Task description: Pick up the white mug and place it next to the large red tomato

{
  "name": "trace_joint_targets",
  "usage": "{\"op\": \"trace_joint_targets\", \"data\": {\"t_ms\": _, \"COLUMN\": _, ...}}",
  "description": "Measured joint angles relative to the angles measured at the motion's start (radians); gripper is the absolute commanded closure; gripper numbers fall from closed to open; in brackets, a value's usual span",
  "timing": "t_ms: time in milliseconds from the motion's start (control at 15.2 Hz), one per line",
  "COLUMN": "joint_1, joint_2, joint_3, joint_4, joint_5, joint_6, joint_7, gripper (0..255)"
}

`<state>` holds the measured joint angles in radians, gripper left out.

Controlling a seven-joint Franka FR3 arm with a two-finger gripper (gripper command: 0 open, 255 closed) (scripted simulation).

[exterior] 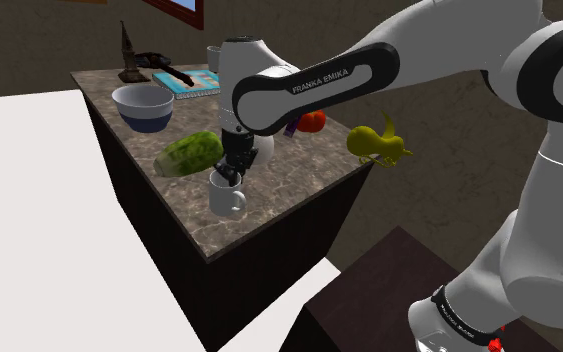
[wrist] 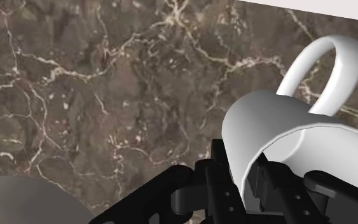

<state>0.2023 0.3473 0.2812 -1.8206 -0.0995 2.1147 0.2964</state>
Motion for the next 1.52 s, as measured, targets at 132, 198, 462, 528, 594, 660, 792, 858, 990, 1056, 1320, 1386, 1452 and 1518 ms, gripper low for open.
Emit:
{"op": "trace_joint_targets", "data": {"t_ms": 132, "joint_1": 0.0, "joint_2": 0.0, "joint_3": 0.0, "joint_4": 0.0, "joint_5": 0.0, "joint_6": 0.0, "joint_7": 0.0, "gripper": 255}}
{"op": "trace_joint_targets", "data": {"t_ms": 198, "joint_1": 0.0, "joint_2": 0.0, "joint_3": 0.0, "joint_4": 0.0, "joint_5": 0.0, "joint_6": 0.0, "joint_7": 0.0, "gripper": 255}}
{"op": "trace_joint_targets", "data": {"t_ms": 462, "joint_1": 0.0, "joint_2": 0.0, "joint_3": 0.0, "joint_4": 0.0, "joint_5": 0.0, "joint_6": 0.0, "joint_7": 0.0, "gripper": 255}}
{"op": "trace_joint_targets", "data": {"t_ms": 528, "joint_1": 0.0, "joint_2": -0.003, "joint_3": 0.0, "joint_4": 0.003, "joint_5": 0.001, "joint_6": -0.005, "joint_7": 0.0, "gripper": 255}}
{"op": "trace_joint_targets", "data": {"t_ms": 594, "joint_1": -0.001, "joint_2": -0.007, "joint_3": 0.001, "joint_4": 0.009, "joint_5": 0.003, "joint_6": -0.015, "joint_7": -0.002, "gripper": 255}}
{"op": "trace_joint_targets", "data": {"t_ms": 660, "joint_1": -0.001, "joint_2": -0.013, "joint_3": 0.002, "joint_4": 0.012, "joint_5": 0.005, "joint_6": -0.025, "joint_7": -0.003, "gripper": 255}}
{"op": "trace_joint_targets", "data": {"t_ms": 792, "joint_1": -0.001, "joint_2": -0.025, "joint_3": 0.004, "joint_4": 0.022, "joint_5": 0.009, "joint_6": -0.046, "joint_7": -0.004, "gripper": 255}}
{"op": "trace_joint_targets", "data": {"t_ms": 858, "joint_1": -0.001, "joint_2": -0.029, "joint_3": 0.005, "joint_4": 0.028, "joint_5": 0.01, "joint_6": -0.056, "joint_7": -0.004, "gripper": 255}}
{"op": "trace_joint_targets", "data": {"t_ms": 990, "joint_1": -0.003, "joint_2": -0.04, "joint_3": 0.006, "joint_4": 0.042, "joint_5": 0.015, "joint_6": -0.081, "joint_7": -0.009, "gripper": 255}}
{"op": "trace_joint_targets", "data": {"t_ms": 1056, "joint_1": -0.004, "joint_2": -0.044, "joint_3": 0.006, "joint_4": 0.047, "joint_5": 0.016, "joint_6": -0.089, "joint_7": -0.009, "gripper": 255}}
{"op": "trace_joint_targets", "data": {"t_ms": 1320, "joint_1": -0.006, "joint_2": -0.06, "joint_3": 0.008, "joint_4": 0.082, "joint_5": 0.022, "joint_6": -0.139, "joint_7": -0.015, "gripper": 255}}
{"op": "trace_joint_targets", "data": {"t_ms": 1386, "joint_1": -0.005, "joint_2": -0.061, "joint_3": 0.008, "joint_4": 0.094, "joint_5": 0.023, "joint_6": -0.152, "joint_7": -0.015, "gripper": 255}}
{"op": "trace_joint_targets", "data": {"t_ms": 1452, "joint_1": -0.006, "joint_2": -0.068, "joint_3": 0.009, "joint_4": 0.1, "joint_5": 0.025, "joint_6": -0.164, "joint_7": -0.016, "gripper": 255}}
{"op": "trace_joint_targets", "data": {"t_ms": 1518, "joint_1": -0.005, "joint_2": -0.075, "joint_3": 0.01, "joint_4": 0.106, "joint_5": 0.027, "joint_6": -0.177, "joint_7": -0.016, "gripper": 255}}
